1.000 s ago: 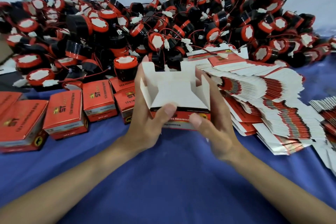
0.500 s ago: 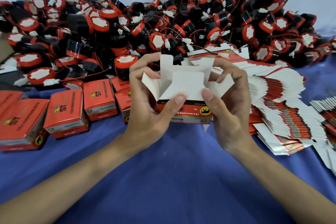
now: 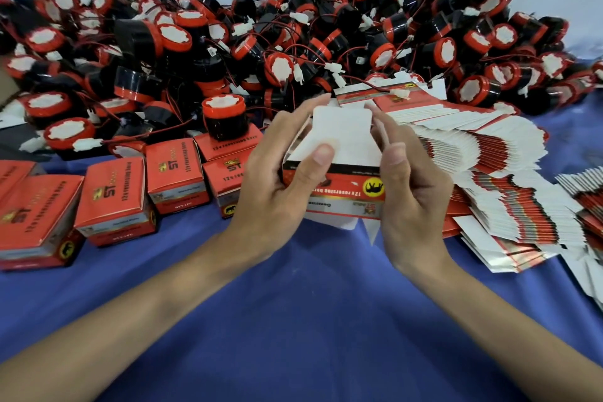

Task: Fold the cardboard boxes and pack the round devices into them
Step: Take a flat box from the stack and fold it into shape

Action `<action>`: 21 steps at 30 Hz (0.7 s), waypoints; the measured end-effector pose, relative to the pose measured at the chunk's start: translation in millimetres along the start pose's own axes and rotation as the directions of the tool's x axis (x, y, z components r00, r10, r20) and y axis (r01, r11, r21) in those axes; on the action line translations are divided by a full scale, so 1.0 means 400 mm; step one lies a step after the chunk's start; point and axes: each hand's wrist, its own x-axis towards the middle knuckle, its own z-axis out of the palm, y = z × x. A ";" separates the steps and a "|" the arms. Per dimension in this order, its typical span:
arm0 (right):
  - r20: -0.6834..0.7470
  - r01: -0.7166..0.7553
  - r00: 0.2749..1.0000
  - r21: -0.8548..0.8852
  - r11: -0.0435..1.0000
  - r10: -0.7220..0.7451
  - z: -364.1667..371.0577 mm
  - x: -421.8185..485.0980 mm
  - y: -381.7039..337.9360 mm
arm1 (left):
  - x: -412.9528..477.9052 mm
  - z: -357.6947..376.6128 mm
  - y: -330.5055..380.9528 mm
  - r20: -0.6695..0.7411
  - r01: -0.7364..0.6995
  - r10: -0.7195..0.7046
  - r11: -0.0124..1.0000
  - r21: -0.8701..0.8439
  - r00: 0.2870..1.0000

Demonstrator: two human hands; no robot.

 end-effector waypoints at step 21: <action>-0.005 -0.053 0.999 0.053 0.997 0.053 0.010 -0.013 0.002 | 0.003 0.012 0.029 0.089 0.165 -0.142 0.911 -0.378 0.986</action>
